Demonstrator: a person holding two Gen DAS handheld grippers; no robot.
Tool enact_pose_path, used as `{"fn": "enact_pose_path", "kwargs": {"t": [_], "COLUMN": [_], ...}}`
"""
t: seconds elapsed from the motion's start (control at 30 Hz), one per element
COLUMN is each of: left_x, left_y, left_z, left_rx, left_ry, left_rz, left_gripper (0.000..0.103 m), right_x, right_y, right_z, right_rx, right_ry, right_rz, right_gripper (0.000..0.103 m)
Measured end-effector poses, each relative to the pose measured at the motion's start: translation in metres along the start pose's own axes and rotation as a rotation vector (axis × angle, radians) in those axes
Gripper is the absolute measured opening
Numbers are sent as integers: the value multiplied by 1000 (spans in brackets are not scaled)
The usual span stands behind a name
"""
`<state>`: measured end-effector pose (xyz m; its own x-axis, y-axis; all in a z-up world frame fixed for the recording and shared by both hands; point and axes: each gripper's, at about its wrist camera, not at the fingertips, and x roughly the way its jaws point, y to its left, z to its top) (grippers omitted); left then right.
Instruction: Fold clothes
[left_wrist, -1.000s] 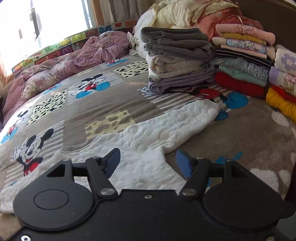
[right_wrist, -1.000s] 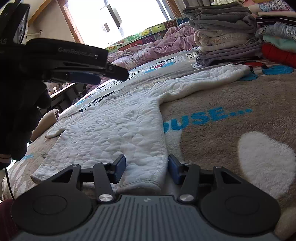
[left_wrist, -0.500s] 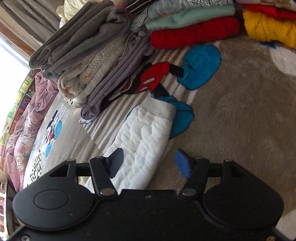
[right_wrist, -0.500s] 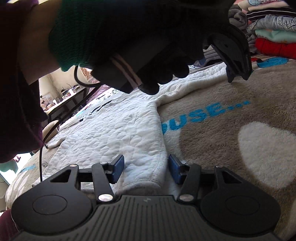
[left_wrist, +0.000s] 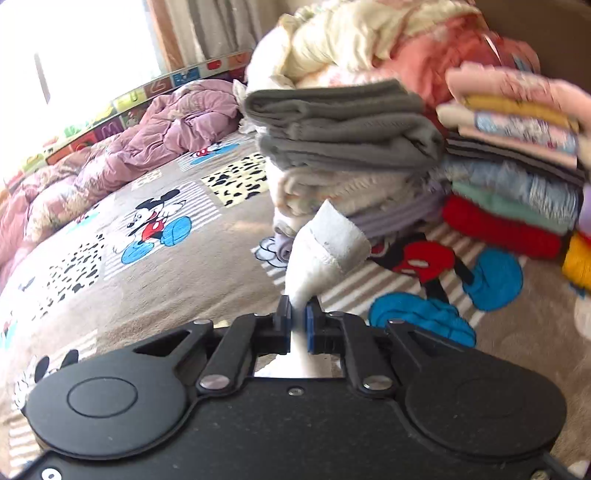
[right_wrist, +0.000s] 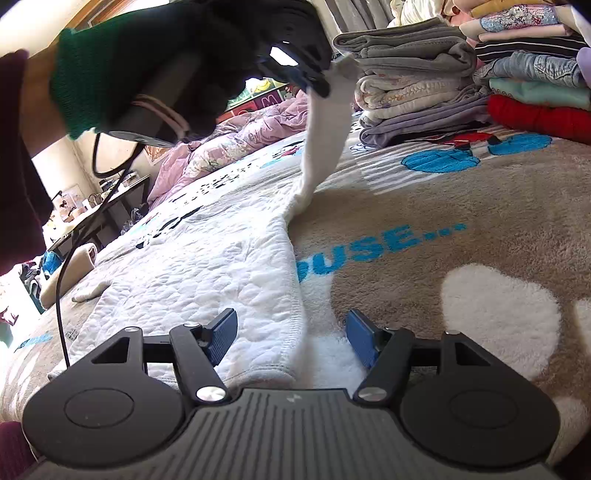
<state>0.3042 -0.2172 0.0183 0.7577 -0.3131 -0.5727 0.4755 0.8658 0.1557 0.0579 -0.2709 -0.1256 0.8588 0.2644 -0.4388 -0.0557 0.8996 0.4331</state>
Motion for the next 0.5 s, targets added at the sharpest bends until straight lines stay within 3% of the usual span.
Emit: {"fn": "enact_pose_path", "kwargs": {"t": [0.13, 0.2, 0.23, 0.27, 0.4, 0.5], "left_x": [-24, -33, -36, -39, -52, -62], "left_y": [63, 87, 98, 108, 140, 166], "left_z": [-12, -23, -27, -32, -50, -69], "left_rx": [-203, -285, -325, -357, -455, -536], "left_ry": [-33, -58, -64, -70, -94, -118], "left_rz": [-16, -26, -29, -30, -37, -32], "left_gripper": [6, 6, 6, 6, 6, 6], "right_x": [-1, 1, 1, -3, -12, -13], "right_y": [3, 7, 10, 15, 43, 70], "right_z": [-4, -5, -6, -7, -11, -21], "right_rx": [-31, -55, -71, -98, -296, -511], "right_ry": [23, 36, 38, 28, -38, -86], "right_rz": [4, 22, 30, 36, 18, -6], "right_gripper": [63, 46, 30, 27, 23, 23]}}
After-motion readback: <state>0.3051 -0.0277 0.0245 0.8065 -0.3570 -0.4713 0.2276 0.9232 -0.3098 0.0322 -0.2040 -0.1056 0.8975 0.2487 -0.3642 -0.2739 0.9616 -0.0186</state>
